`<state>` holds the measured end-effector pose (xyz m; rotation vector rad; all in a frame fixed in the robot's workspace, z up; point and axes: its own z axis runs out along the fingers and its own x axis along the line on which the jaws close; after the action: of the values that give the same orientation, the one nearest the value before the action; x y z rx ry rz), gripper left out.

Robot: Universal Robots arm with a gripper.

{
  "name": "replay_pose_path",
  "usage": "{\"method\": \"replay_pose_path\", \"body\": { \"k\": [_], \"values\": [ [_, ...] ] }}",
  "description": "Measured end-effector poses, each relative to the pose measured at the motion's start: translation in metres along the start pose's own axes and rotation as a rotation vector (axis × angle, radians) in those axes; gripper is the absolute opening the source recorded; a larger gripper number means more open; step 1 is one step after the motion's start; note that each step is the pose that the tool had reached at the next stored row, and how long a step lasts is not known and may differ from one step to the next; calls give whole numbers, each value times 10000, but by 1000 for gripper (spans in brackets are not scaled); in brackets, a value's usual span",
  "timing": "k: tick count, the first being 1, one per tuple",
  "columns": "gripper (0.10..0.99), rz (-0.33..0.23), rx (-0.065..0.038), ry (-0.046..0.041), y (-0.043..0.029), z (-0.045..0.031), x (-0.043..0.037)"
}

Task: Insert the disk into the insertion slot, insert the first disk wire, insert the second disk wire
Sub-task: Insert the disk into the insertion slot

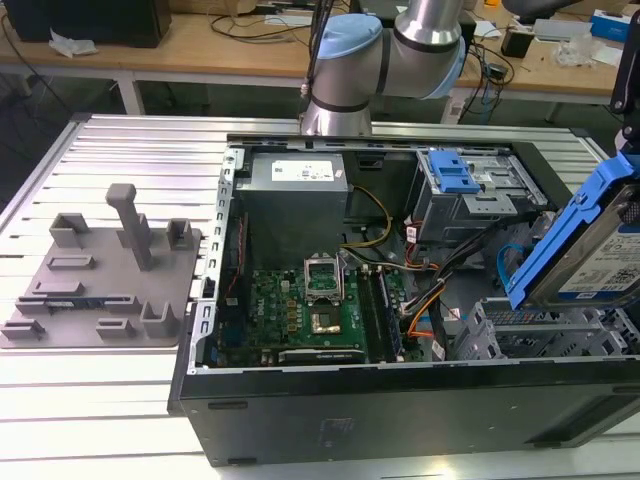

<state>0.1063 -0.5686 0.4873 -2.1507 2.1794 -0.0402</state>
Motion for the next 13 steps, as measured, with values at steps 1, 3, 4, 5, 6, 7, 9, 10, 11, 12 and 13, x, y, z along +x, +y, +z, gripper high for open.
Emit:
{"method": "replay_pose_path", "body": {
  "k": [1,3,4,5,6,7,9,10,11,12,13],
  "values": [
    [369,5,-33,0,-1,0,0],
    [369,35,-82,4,0,0,0],
    [369,49,-93,4,0,1,-1],
    [369,66,-98,5,0,3,-4],
    [369,78,-98,7,0,5,-5],
    [369,101,-98,9,0,9,-13],
    [369,115,-97,10,0,16,-50],
    [369,116,-97,10,0,18,-59],
    [369,117,-97,9,1,23,-75],
    [369,117,-97,9,1,27,-93],
    [369,116,-98,11,1,30,-111]
  ]
}}
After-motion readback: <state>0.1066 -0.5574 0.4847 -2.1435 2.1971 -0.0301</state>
